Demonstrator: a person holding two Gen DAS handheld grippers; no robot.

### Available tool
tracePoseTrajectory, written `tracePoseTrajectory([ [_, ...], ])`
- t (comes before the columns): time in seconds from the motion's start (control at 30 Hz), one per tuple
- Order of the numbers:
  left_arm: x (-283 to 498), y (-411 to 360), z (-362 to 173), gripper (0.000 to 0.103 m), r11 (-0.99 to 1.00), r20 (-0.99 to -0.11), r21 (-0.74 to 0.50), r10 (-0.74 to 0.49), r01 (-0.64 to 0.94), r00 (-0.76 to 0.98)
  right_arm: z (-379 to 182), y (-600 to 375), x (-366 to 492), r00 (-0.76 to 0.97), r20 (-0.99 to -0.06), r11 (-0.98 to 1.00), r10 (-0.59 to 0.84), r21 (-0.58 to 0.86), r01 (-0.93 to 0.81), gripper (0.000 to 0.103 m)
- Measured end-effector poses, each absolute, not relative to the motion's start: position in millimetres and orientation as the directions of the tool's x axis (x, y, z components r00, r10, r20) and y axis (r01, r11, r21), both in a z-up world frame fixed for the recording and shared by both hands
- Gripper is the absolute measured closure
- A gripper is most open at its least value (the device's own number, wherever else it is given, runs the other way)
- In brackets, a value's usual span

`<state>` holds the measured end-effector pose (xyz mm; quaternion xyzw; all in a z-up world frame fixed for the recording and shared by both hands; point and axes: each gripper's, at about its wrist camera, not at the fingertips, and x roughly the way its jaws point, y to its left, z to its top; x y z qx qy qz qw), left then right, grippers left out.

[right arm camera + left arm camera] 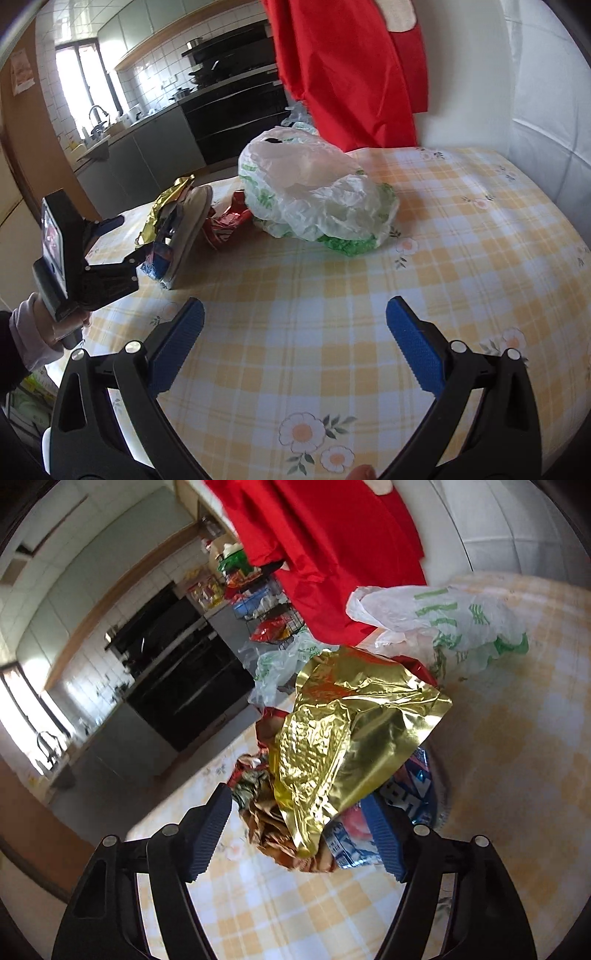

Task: Collect trash
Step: 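Lift the gold foil with the left gripper while the right grasps the white plastic bag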

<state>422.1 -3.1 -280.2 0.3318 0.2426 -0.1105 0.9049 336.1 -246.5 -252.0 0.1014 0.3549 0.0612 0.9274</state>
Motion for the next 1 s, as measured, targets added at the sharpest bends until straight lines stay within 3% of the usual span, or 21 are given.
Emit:
tracePoseTrajectory([
  [0.07,421.3,-5.9,-283.5,0.034,0.734,-0.51,0.567,-0.044,0.374,0.859,-251.9,-245.6,341.5,0.74,-0.643,0.97,0.198,0.237,-0.053,0.006],
  [0.1,423.5,-7.4,-285.8,0.043,0.718,-0.509,0.583,-0.044,0.381,0.86,-251.8,-245.8,343.5,0.739,-0.643,0.97,0.2,0.237,-0.056,0.006],
  [0.13,425.4,-8.4,-288.3,0.067,0.708,-0.513,0.589,-0.045,0.39,0.857,-251.4,-245.3,347.1,0.737,-0.646,0.971,0.199,0.231,-0.06,0.006],
  [0.2,426.9,-8.1,-287.9,0.089,0.709,-0.519,0.584,-0.047,0.394,0.854,-250.2,-243.9,352.6,0.734,-0.65,0.974,0.198,0.215,-0.072,0.006],
  [0.4,415.5,12.8,-254.0,0.093,0.825,-0.491,0.442,-0.106,0.352,0.864,-244.4,-235.3,387.2,0.764,-0.643,0.997,0.056,0.001,-0.072,0.006],
  [0.5,406.5,26.7,-228.4,0.094,0.889,-0.488,0.31,-0.155,0.337,0.859,-241.1,-230.5,416.1,0.782,-0.62,0.995,0.065,-0.017,-0.096,0.006],
  [0.63,396.2,46.4,-199.9,0.094,0.943,-0.483,0.126,-0.213,0.309,0.849,-251.2,-214.3,457.3,0.763,-0.645,0.988,0.051,-0.081,-0.135,0.018],
  [0.73,384.9,59.1,-183.8,0.094,0.959,-0.471,0.014,-0.244,0.283,0.848,-264.3,-208.9,483.0,0.723,-0.69,0.987,0.012,-0.11,-0.121,0.02],
  [0.77,377.4,64.2,-177.9,0.094,0.961,-0.461,-0.018,-0.251,0.275,0.851,-268.3,-208.1,488.4,0.707,-0.707,0.985,0.002,-0.118,-0.122,0.027],
  [0.8,370.0,68.5,-174.8,0.094,0.963,-0.452,-0.028,-0.25,0.267,0.856,-271.5,-208.2,492.5,0.689,-0.725,0.985,-0.001,-0.121,-0.126,0.05],
  [0.87,354.5,76.6,-167.7,0.094,0.966,-0.44,-0.047,-0.25,0.255,0.863,-271.9,-212.2,492.5,0.66,-0.751,0.989,0.031,-0.071,-0.128,0.083],
  [1.0,326.6,89.9,-161.9,0.094,0.968,-0.439,-0.086,-0.249,0.235,0.863,-246.9,-224.3,464.4,0.708,-0.702,0.995,0.079,0.009,-0.102,0.092],
])
